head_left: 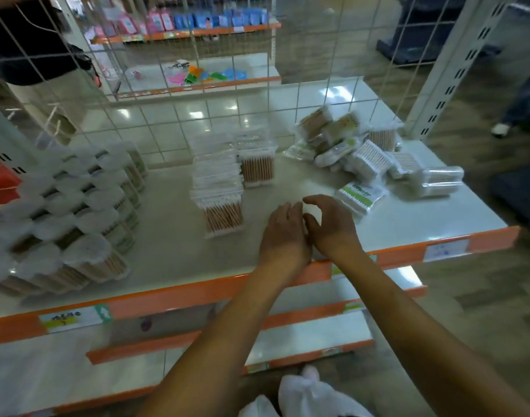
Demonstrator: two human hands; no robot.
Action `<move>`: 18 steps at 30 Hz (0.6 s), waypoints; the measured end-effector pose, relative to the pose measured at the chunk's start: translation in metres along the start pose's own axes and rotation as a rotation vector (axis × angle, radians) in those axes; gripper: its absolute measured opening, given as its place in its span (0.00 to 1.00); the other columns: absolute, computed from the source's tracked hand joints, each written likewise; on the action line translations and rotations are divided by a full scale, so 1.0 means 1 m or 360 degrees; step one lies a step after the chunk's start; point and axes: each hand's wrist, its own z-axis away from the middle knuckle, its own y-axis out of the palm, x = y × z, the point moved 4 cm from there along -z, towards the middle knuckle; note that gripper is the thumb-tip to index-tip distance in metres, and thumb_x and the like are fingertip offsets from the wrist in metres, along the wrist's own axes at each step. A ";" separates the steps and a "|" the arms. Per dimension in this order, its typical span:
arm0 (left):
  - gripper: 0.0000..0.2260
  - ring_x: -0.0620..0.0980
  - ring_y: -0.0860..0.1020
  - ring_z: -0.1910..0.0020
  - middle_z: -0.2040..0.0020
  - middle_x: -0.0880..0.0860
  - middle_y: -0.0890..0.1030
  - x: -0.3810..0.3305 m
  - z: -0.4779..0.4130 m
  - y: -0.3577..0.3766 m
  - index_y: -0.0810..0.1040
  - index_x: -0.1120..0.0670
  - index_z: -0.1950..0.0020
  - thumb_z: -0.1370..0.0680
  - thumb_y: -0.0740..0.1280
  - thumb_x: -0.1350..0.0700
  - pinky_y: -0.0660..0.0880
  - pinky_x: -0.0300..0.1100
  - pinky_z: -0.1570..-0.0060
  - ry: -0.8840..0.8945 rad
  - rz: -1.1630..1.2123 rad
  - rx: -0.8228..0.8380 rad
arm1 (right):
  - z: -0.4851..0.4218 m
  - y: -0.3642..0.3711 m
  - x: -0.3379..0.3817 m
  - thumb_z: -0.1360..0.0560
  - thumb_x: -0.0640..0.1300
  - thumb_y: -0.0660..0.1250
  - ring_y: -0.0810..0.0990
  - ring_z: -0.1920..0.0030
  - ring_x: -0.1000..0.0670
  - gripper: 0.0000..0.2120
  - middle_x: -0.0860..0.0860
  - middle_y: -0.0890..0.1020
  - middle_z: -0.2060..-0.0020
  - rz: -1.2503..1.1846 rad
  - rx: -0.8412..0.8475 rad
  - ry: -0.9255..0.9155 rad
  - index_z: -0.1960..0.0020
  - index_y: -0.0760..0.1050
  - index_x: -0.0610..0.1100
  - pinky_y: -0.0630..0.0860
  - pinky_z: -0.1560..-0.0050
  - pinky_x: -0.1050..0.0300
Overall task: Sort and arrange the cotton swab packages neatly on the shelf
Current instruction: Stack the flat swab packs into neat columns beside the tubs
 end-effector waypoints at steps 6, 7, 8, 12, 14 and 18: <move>0.29 0.55 0.61 0.29 0.27 0.56 0.64 -0.022 0.007 0.008 0.60 0.55 0.25 0.24 0.66 0.55 0.60 0.44 0.32 0.0099 -0.0011 -0.0018 | 0.008 -0.021 -0.020 0.26 0.37 0.66 0.74 0.40 0.50 0.14 0.49 0.78 0.42 -0.0104 -0.0138 0.0048 0.42 0.77 0.43 0.58 0.45 0.73; 0.28 0.55 0.62 0.29 0.27 0.55 0.65 -0.026 0.005 0.008 0.61 0.55 0.26 0.24 0.65 0.55 0.60 0.45 0.32 0.0110 -0.0008 -0.0052 | 0.008 -0.025 -0.023 0.27 0.37 0.66 0.74 0.40 0.50 0.14 0.49 0.78 0.43 -0.0114 -0.0165 0.0050 0.42 0.77 0.44 0.59 0.45 0.73; 0.27 0.55 0.63 0.30 0.28 0.55 0.66 -0.031 0.003 0.008 0.62 0.55 0.26 0.24 0.65 0.55 0.61 0.45 0.33 0.0122 0.0001 -0.0089 | 0.006 -0.029 -0.025 0.27 0.36 0.66 0.74 0.40 0.50 0.14 0.49 0.78 0.43 -0.0117 -0.0194 0.0047 0.42 0.77 0.44 0.59 0.45 0.72; 0.23 0.54 0.66 0.33 0.32 0.54 0.71 -0.059 -0.013 0.011 0.68 0.55 0.30 0.25 0.66 0.57 0.63 0.43 0.35 0.0158 0.0101 -0.0213 | -0.004 -0.053 -0.042 0.29 0.34 0.65 0.75 0.42 0.47 0.15 0.47 0.78 0.45 -0.0120 -0.0255 0.0032 0.43 0.77 0.43 0.65 0.44 0.63; 0.23 0.54 0.67 0.34 0.34 0.54 0.72 -0.077 -0.020 0.014 0.69 0.54 0.31 0.25 0.66 0.58 0.64 0.42 0.37 0.0179 0.0134 -0.0247 | -0.011 -0.070 -0.054 0.29 0.34 0.65 0.75 0.43 0.46 0.15 0.47 0.79 0.46 -0.0091 -0.0312 -0.0007 0.44 0.77 0.44 0.68 0.45 0.60; 0.22 0.53 0.66 0.35 0.33 0.52 0.71 -0.110 -0.033 0.025 0.68 0.52 0.30 0.25 0.67 0.59 0.62 0.40 0.38 0.0213 0.0155 -0.0282 | -0.025 -0.107 -0.082 0.29 0.33 0.66 0.70 0.38 0.44 0.17 0.45 0.76 0.42 0.0035 -0.0454 -0.0019 0.40 0.75 0.42 0.62 0.43 0.63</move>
